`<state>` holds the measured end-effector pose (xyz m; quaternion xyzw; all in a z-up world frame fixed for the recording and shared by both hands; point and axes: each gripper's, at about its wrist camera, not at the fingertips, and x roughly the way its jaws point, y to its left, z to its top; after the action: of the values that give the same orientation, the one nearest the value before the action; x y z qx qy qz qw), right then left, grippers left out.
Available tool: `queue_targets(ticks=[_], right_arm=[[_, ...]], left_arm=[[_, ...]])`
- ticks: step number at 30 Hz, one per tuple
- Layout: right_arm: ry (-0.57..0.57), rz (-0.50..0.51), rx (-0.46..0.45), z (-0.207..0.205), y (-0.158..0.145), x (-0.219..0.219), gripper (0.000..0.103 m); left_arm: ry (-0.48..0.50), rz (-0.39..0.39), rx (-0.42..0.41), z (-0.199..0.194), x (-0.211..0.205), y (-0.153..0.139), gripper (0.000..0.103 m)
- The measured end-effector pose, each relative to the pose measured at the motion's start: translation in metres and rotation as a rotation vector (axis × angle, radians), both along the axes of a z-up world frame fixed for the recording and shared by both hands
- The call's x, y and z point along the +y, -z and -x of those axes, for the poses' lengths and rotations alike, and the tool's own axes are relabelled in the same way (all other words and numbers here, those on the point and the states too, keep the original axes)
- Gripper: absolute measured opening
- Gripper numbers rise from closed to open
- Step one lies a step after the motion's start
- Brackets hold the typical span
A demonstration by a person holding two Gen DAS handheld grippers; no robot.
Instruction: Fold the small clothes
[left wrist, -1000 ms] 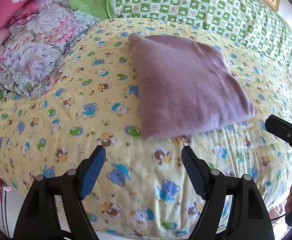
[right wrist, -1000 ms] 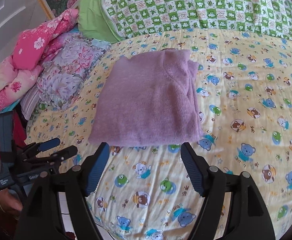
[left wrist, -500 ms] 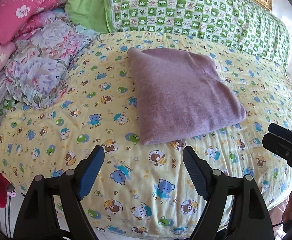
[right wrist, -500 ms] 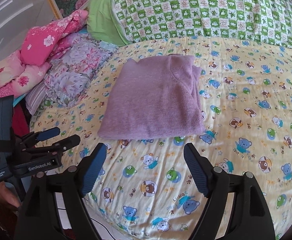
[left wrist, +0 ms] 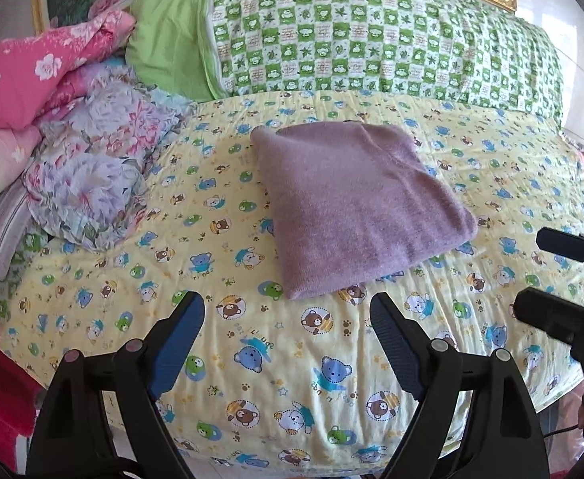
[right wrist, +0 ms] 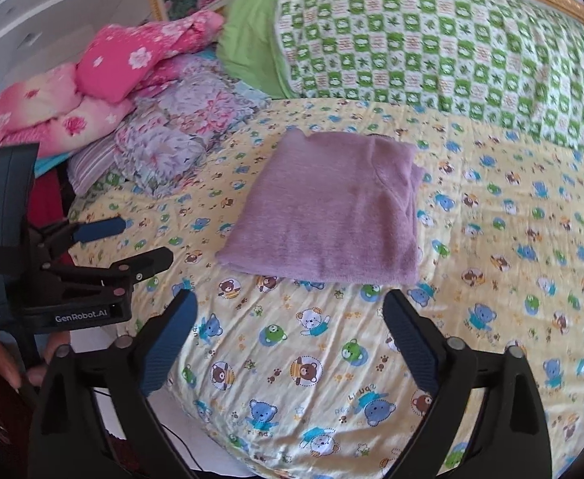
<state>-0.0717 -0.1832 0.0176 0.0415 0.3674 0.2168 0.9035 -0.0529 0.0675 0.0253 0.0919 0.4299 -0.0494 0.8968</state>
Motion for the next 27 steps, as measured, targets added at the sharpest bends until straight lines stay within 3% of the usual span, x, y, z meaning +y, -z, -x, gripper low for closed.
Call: queue_targets(ticks=[13,27], right_arm=[[0.052,0.042,0.013,-0.039,0.039,-0.001,0.099],[0.082,0.042,0.047,-0.06,0.059,0.0,0.099]], left_arm=[[-0.079,0.048,0.125,-0.041,0.009,0.055,0.086],[-0.121,0.022,0.145,-0.061,0.007,0.077,0.086]])
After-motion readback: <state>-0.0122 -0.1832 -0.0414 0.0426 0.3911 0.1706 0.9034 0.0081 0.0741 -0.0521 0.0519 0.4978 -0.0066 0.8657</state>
